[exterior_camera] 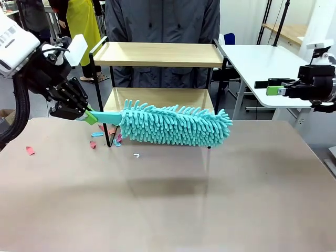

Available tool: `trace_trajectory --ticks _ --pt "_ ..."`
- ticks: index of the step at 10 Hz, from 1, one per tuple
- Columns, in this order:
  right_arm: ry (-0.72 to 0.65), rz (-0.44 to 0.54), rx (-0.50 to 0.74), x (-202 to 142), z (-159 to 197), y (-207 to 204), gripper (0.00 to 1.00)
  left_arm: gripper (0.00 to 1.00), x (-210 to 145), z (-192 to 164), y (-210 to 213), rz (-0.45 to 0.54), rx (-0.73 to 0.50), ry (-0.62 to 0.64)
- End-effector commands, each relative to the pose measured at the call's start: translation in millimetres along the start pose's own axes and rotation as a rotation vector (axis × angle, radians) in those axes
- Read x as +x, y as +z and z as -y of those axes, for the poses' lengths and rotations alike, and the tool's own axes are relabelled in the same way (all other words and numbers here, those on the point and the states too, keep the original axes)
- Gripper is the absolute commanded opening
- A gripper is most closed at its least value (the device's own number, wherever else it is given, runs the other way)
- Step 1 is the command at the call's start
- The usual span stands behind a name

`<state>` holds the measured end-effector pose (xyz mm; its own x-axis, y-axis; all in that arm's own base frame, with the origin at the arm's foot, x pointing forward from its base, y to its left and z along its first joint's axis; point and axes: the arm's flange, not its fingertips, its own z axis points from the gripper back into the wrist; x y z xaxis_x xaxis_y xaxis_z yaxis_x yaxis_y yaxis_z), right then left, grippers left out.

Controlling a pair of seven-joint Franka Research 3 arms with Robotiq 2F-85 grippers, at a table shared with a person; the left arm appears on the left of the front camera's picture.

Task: Clean the shelf.
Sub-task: Hand the Duster back to the human.

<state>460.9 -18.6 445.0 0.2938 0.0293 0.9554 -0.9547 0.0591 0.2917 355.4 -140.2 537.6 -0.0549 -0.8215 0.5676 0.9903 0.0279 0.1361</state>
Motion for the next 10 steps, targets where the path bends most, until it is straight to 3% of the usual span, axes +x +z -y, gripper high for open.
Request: trace_trajectory --ticks 1,3,6,10 --pt "-0.005 -0.002 -0.006 -2 1 0 1.0 0.13 2 2 3 0.007 0.002 0.022" --pt "0.068 -0.009 -0.029 -47 0 -22 1.0 0.13 2 2 3 0.007 0.002 0.022" --pt "0.093 -0.007 -0.029 -82 0 -48 1.0 0.13 2 2 3 0.007 0.002 0.022" --pt "0.128 0.035 0.003 -98 -7 -91 1.0 0.13 2 2 3 0.007 0.002 0.022"
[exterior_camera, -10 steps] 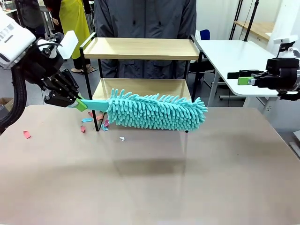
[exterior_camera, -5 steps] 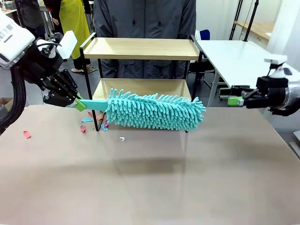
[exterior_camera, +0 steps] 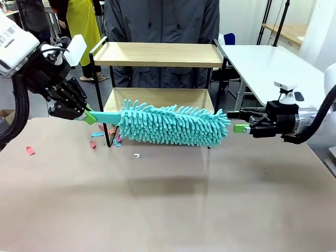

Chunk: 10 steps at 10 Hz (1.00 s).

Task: Clean the shelf.
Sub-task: Hand the Duster back to the human.

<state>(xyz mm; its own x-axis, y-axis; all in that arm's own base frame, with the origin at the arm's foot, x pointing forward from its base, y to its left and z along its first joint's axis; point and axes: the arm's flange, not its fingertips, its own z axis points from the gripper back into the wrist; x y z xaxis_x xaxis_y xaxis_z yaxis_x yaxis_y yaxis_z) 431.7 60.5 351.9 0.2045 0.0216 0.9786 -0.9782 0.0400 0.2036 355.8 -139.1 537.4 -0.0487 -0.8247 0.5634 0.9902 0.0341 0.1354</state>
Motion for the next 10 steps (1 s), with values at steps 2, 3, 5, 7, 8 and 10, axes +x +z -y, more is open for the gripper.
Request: trace_trajectory --ticks 2,3,5,7,8,10 --pt "0.004 0.067 0.021 -7 -5 -26 1.0 0.13 3 2 2 0.013 -0.001 0.016" --pt "-0.005 0.072 0.04 -10 -6 -35 1.0 0.13 3 2 2 0.013 -0.001 0.016" --pt "-0.002 0.092 0.084 -13 -10 -50 1.0 0.13 3 2 2 0.013 -0.001 0.016" --pt "-0.005 0.095 0.125 -16 -13 -64 1.0 0.13 3 2 2 0.013 -0.001 0.016" --pt "-0.007 0.1 0.143 -15 -11 -72 1.0 0.13 3 2 2 0.013 -0.001 0.016" --pt "-0.012 0.111 0.185 -14 -11 -86 1.0 0.13 3 2 2 0.013 -0.001 0.016"
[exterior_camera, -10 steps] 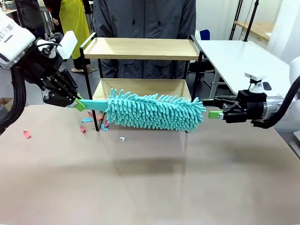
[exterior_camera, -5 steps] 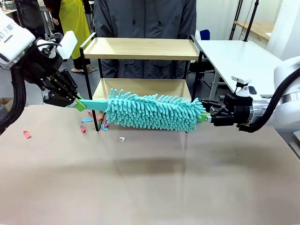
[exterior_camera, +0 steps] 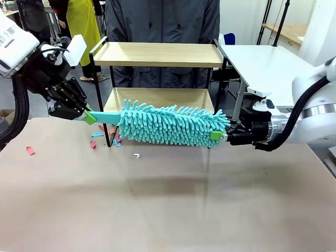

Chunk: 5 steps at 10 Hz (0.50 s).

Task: Clean the shelf.
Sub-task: Hand the Duster back to the human.

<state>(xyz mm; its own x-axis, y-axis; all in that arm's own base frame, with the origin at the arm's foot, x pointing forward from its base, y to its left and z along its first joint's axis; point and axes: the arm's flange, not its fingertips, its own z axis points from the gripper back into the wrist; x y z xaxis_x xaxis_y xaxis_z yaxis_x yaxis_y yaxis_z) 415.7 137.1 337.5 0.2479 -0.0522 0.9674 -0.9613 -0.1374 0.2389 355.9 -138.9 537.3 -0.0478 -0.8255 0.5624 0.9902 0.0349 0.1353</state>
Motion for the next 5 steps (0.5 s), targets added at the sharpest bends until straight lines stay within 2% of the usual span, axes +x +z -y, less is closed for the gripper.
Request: trace_trajectory --ticks 1,2,3,4,5 --pt "0.041 0.034 0.019 0.6 8.5 -13.5 1.0 0.13 2.8 2.3 2.4 0.014 -0.002 0.016" --pt "0.042 0.034 0.022 0.8 8.7 -15.9 1.0 0.13 2.8 2.3 2.4 0.014 -0.002 0.016" --pt "0.046 0.037 0.017 0.8 9.6 -16.5 0.43 0.13 2.8 2.3 2.4 0.014 -0.002 0.016" --pt "0.047 0.035 0.019 1.1 9.8 -15.8 0.42 0.13 2.8 2.3 2.4 0.014 -0.002 0.016" --pt "0.052 0.039 0.025 1.1 9.0 -14.9 0.0 0.13 2.8 2.3 2.4 0.014 -0.002 0.016"
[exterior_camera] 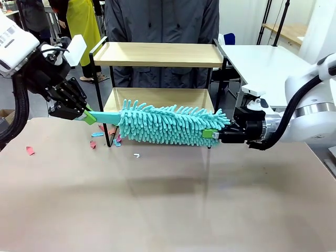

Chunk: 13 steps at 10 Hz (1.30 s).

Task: Clean the shelf.
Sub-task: Hand the Duster back to the human.

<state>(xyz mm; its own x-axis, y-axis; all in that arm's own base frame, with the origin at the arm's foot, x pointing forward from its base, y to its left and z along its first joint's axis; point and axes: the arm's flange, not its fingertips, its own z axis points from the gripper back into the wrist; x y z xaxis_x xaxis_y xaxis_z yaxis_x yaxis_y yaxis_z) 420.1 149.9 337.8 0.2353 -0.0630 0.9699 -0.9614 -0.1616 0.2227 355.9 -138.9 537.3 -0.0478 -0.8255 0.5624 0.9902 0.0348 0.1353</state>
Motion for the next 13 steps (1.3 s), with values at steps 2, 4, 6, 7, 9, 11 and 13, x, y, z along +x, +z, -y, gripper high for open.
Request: trace_trajectory --ticks 2,4,6,7,9,11,13 --pt "0.059 0.039 0.004 2 0 -1 0.0 0.13 3 2 2 0.014 -0.001 0.016" --pt "0.055 0.037 0.015 2 0 -1 0.0 0.13 3 2 2 0.014 -0.001 0.016" --pt "0.06 0.038 0.042 1 -2 0 0.0 0.13 3 2 2 0.014 -0.001 0.016" --pt "0.064 0.039 0.048 2 -3 1 0.0 0.13 3 2 2 0.014 -0.001 0.016" --pt "0.08 0.009 0.078 2 -6 3 0.0 0.13 3 2 2 0.014 -0.001 0.016" --pt "0.042 0.017 0.033 1 -4 0 0.0 0.71 0 0 4 -0.019 0.027 -0.058" --pt "0.042 0.017 0.033 1 -4 0 0.0 1.0 -3 1 20 0.065 0.014 -0.029"
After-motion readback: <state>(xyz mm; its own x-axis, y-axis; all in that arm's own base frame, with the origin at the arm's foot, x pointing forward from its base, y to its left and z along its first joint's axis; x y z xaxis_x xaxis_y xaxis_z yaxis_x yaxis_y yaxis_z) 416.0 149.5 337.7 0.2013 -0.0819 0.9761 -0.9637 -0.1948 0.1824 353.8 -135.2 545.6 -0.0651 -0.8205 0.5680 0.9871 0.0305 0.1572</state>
